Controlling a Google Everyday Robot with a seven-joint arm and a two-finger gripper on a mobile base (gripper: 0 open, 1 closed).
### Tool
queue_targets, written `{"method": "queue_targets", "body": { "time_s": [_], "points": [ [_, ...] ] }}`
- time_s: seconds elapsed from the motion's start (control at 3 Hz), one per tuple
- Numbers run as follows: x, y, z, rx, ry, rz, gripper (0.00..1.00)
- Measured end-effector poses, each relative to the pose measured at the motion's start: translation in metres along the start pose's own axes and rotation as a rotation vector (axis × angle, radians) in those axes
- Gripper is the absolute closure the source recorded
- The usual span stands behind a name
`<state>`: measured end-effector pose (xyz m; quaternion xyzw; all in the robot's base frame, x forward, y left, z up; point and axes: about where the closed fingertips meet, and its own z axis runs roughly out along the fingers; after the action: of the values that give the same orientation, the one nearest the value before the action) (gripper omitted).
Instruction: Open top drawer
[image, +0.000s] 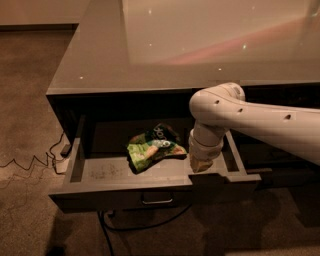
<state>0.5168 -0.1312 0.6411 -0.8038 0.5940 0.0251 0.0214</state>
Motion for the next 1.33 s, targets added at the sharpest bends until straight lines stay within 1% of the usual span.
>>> {"method": "queue_targets", "body": {
  "time_s": [0.33,0.67,1.0,1.33],
  "points": [
    [-0.004,0.02,-0.007,-0.003,0.019,-0.007,1.0],
    [-0.004,0.02,-0.007,-0.003,0.019,-0.007,1.0],
    [-0.008,0.036,0.003,-0.038,0.03,-0.01,1.0],
    [-0.012,0.059,0.007,-0.077,0.05,-0.01,1.0]
  ]
}}
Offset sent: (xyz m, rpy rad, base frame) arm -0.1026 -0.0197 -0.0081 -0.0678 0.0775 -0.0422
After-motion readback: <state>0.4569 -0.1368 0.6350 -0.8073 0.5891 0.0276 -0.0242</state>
